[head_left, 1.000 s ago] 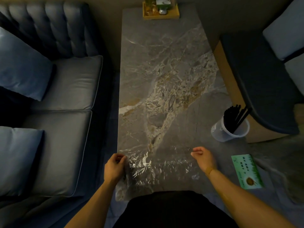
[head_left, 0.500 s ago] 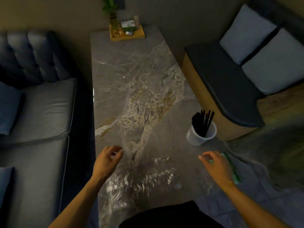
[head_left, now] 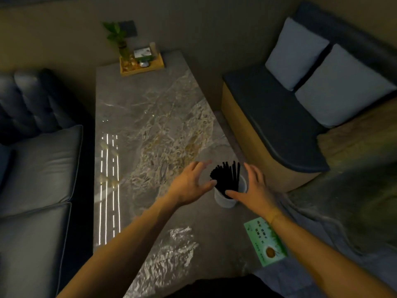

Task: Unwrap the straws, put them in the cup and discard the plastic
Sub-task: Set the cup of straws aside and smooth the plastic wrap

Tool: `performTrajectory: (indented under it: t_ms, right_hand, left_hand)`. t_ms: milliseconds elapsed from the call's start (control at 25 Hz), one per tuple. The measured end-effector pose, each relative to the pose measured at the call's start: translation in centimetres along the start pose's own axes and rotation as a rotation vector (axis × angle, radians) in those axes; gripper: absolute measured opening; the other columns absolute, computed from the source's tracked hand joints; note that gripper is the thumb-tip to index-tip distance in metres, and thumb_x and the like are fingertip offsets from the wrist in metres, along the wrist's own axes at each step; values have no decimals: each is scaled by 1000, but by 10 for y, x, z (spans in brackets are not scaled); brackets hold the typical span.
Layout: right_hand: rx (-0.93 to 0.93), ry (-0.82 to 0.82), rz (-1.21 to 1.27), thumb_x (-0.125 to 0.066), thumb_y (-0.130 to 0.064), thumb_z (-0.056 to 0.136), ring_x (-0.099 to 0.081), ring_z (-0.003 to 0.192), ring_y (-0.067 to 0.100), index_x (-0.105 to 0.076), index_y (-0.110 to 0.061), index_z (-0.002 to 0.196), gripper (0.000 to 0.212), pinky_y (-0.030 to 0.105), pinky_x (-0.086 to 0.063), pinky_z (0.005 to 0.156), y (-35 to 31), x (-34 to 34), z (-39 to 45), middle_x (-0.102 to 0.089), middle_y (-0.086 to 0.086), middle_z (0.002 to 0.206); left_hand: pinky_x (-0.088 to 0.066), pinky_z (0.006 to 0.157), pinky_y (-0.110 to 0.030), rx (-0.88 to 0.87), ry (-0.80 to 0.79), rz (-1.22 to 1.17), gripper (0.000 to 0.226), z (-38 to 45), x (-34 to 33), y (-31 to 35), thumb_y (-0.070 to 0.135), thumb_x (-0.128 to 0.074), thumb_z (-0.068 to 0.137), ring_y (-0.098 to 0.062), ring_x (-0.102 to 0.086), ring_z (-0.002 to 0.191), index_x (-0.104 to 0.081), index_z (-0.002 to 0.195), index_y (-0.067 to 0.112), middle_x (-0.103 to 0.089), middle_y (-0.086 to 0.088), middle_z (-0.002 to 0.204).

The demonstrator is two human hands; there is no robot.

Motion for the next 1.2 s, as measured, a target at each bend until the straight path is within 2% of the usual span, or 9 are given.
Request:
performTrajectory:
  t_ms: [240,360,480,640,720,800,920,1040,1200]
  right_hand:
    - [99,-126,-130,-73,-68,54,-15,144,28,-17,-20,147,119,49,-24,114,-6,-6,37,-18,5,157]
    - [190,-125,-192,-58,-78,50,-13,146,28,-23,-20,144,115,50,-22,115,-1,-15,41,-22,4,157]
    - [222,-92,-330,-46,-76,57,-10,148,24,-29,-21,142,102,54,-19,118,0,-26,43,-27,-2,156]
    - [266,54,-436,-38,-56,74,-26,145,20,-44,-21,134,70,57,-24,115,4,-36,44,-48,-4,141]
    - [283,77,-328,-53,-45,78,-38,138,26,-49,-15,130,60,57,-28,113,9,-38,45,-54,5,136]
    - [287,124,-299,-49,-40,82,-48,131,27,-57,-11,122,50,51,-34,110,10,-39,45,-61,7,125]
    - [342,212,-213,-46,-34,81,-55,126,25,-65,-8,111,44,43,-36,109,6,-38,43,-68,9,116]
    - [333,258,-98,-68,-19,70,-56,125,27,-64,-5,112,44,51,-32,111,3,-36,40,-67,14,121]
    - [312,158,-196,-70,-25,70,-47,134,22,-60,-10,118,52,59,-25,114,-3,-34,33,-62,9,129]
  left_hand:
    - [-43,107,-45,264,-34,-426,80,31,-37,32,43,-66,86,-26,-41,134,-20,150,30,-34,-9,151]
    - [-44,100,-37,399,53,-670,69,32,-50,47,30,-65,90,-25,-47,127,-28,148,29,-41,-7,144]
    - [-40,96,-31,490,65,-820,58,37,-55,62,27,-59,94,-20,-47,122,-32,146,29,-44,-6,144]
    - [-31,104,-29,510,-6,-904,57,37,-60,80,28,-49,98,-19,-34,140,-26,151,25,-33,-3,156]
    - [-28,109,-30,488,-55,-881,56,33,-59,84,33,-47,99,-16,-33,140,-26,151,27,-35,2,153]
    - [-24,115,-37,373,-72,-643,48,28,-56,81,37,-45,98,-10,-41,130,-35,145,29,-46,10,137]
    - [-39,107,-38,253,-43,-428,39,25,-50,77,36,-48,97,-6,-49,111,-45,136,29,-53,12,122]
    - [-45,96,-30,205,-1,-384,42,23,-48,74,39,-49,96,-7,-52,113,-44,137,26,-55,7,130]
    - [-46,99,-39,159,43,-257,47,15,-53,66,48,-44,95,-11,-53,114,-41,138,28,-57,2,131]
Point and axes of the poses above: each hand's wrist, its own z-axis towards the middle knuckle, its own x-axis out of the back of the hand, y = z × x, the point moved 1 cm from there along z, towards the middle knuckle
